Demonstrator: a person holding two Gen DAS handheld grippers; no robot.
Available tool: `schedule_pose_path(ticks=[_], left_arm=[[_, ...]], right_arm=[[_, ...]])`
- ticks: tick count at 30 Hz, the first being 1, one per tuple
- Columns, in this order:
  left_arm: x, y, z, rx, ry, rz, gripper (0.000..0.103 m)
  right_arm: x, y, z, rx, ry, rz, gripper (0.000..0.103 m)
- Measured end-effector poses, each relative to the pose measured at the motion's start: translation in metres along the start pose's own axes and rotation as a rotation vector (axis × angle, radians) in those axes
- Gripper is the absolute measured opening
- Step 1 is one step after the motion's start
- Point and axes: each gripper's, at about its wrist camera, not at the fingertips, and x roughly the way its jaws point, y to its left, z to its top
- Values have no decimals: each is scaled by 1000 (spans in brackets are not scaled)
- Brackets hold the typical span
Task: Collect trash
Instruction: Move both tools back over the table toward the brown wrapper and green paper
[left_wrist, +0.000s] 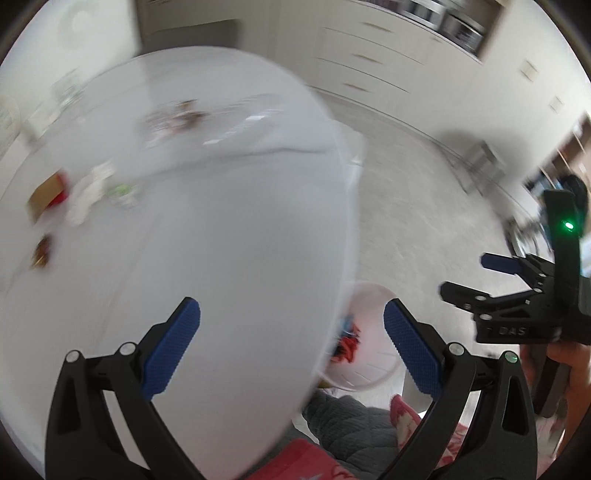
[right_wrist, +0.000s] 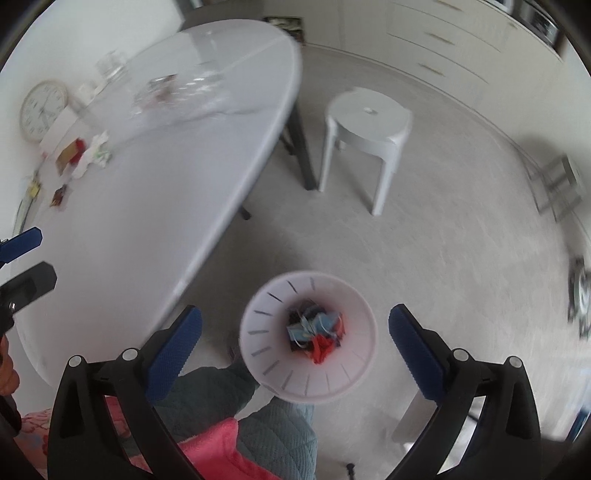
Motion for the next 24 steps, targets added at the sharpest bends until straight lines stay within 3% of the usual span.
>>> schedule_pose_path(ticks=[8, 14, 18, 24], left_arm=[[-12, 135, 2, -213, -36, 171, 95], [-11, 222, 8, -319, -58, 255, 95], [-2, 273, 12, -385, -56, 268, 95], [16, 318, 23, -427, -52, 262, 95]], right_arm=[[14, 97, 74, -209, -37, 43, 100], [32, 172, 120, -319, -49, 101, 100], [47, 213, 142, -366, -46, 130, 100], [77, 262, 164, -422, -18, 154, 100]])
